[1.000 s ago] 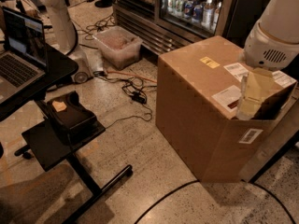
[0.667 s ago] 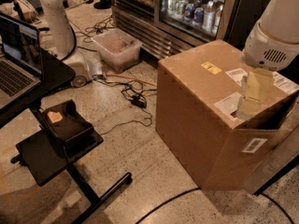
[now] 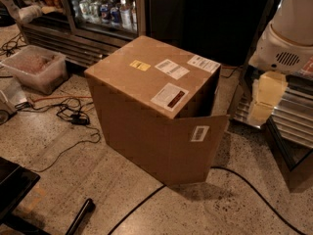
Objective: Close left fridge door
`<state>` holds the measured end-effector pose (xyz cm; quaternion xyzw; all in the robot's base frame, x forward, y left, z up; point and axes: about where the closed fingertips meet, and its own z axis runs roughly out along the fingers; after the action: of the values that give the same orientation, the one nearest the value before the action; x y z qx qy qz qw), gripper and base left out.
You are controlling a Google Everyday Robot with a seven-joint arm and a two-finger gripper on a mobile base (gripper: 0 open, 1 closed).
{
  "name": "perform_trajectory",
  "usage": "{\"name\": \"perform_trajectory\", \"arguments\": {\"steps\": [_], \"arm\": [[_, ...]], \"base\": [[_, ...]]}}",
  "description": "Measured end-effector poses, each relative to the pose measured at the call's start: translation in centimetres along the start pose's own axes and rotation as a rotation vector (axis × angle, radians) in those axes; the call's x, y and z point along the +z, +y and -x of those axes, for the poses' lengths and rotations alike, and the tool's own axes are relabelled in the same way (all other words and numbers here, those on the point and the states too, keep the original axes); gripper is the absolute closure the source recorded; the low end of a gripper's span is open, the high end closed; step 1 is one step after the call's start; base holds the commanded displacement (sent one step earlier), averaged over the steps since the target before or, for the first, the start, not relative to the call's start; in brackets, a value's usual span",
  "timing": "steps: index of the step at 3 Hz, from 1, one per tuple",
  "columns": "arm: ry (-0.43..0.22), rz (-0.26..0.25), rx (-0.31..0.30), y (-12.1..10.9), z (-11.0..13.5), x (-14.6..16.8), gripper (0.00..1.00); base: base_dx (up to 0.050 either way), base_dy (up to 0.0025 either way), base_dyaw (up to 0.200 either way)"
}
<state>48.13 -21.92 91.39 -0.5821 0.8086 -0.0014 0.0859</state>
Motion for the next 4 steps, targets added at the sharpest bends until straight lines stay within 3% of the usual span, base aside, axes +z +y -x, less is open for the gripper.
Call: {"name": "perform_trajectory", "arguments": {"steps": [1, 2, 3, 4], "arm": [[0.0, -0.003, 0.003, -0.2, 0.1, 0.1, 0.0], [0.023, -0.034, 0.027, -2.8, 1.2, -1.2, 0.0], [0.062, -0.084, 0.065, -7.6, 2.9, -3.0, 0.0], [0.003, -0.165, 0.066, -9.5, 4.3, -5.8, 0.0]], "base": [[0.0, 0.0, 0.0], [0.0, 0.0, 0.0], [0.0, 0.0, 0.0], [0.0, 0.0, 0.0]]}}
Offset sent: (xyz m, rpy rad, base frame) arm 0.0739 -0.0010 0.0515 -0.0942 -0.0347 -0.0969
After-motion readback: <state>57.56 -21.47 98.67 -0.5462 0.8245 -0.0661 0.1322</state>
